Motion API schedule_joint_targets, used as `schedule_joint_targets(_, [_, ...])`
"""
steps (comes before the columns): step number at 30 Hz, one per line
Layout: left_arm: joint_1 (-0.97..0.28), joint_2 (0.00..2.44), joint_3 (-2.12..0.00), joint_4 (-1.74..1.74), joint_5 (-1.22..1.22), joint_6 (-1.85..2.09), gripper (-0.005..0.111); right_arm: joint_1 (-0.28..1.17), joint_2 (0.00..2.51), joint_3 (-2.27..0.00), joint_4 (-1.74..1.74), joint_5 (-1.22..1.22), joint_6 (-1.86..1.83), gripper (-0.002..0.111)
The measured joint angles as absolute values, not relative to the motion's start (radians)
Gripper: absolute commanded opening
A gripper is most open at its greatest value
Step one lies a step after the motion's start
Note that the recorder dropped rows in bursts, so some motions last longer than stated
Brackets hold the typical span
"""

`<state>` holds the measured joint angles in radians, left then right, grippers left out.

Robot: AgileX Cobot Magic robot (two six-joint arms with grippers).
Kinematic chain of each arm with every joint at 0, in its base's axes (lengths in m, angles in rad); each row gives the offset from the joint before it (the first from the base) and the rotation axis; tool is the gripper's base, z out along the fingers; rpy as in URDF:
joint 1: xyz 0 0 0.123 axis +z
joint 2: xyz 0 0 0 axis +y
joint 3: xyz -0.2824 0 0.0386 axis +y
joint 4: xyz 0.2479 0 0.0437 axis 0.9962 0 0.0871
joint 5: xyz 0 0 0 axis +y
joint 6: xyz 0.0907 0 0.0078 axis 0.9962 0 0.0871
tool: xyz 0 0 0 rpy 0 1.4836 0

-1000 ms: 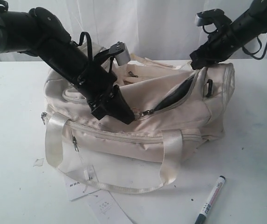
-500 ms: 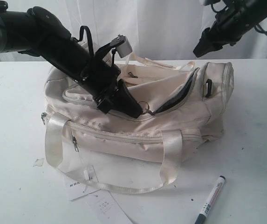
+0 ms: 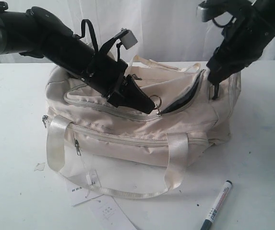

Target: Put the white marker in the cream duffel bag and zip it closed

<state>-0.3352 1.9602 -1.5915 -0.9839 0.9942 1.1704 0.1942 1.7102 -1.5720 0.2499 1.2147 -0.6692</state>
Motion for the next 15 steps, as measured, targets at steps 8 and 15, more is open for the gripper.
schedule_joint_targets(8, [-0.335, 1.960, -1.592, -0.986, 0.998, 1.154, 0.000, 0.366, 1.577, -1.333, 0.157, 1.209, -0.897, 0.040])
schedule_joint_targets(15, [-0.335, 1.960, -1.592, -0.986, 1.013, 1.130, 0.000, 0.372, 1.626, -1.292, 0.153, 1.079, -0.956, 0.068])
